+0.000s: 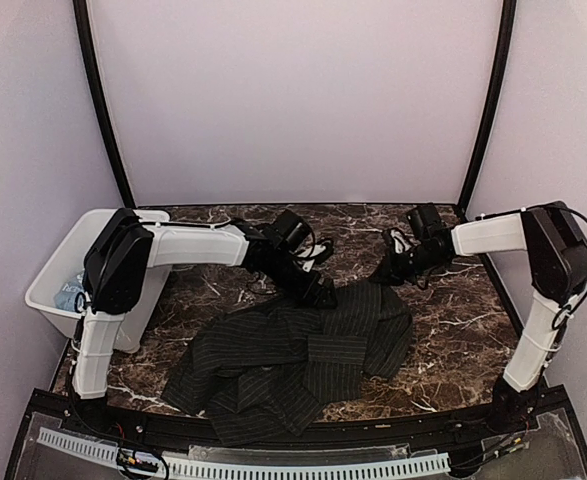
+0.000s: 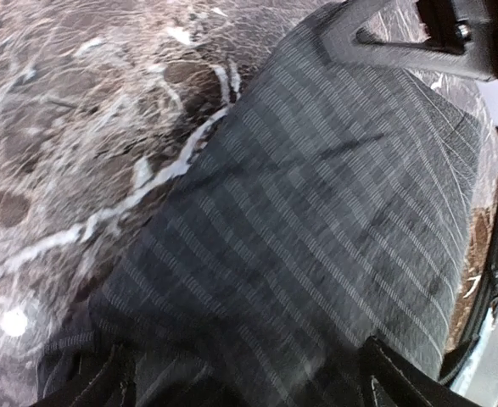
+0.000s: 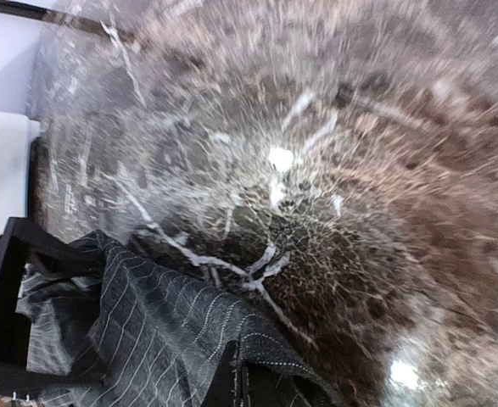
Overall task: Fold and stack the mixed laundry pile
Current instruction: Pick up the crumpled shirt from the center of the board.
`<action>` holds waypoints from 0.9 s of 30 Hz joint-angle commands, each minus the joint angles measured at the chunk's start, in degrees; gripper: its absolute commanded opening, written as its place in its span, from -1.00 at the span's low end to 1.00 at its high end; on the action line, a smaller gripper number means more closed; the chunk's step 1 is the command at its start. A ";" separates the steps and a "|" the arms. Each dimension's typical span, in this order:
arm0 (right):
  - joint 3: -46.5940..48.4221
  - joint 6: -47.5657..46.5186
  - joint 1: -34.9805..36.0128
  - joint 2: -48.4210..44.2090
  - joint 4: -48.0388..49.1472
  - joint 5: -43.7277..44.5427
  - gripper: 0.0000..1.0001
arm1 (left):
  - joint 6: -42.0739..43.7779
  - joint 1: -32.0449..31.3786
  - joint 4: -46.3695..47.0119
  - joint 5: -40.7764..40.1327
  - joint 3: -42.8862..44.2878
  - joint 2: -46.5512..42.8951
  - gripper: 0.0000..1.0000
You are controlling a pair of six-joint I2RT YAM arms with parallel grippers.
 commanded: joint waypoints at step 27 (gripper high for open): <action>7.81 -7.23 -12.38 -23.20 -7.57 1.27 -1.00 | 7.06 17.36 -8.95 -20.24 -10.45 -12.71 0.40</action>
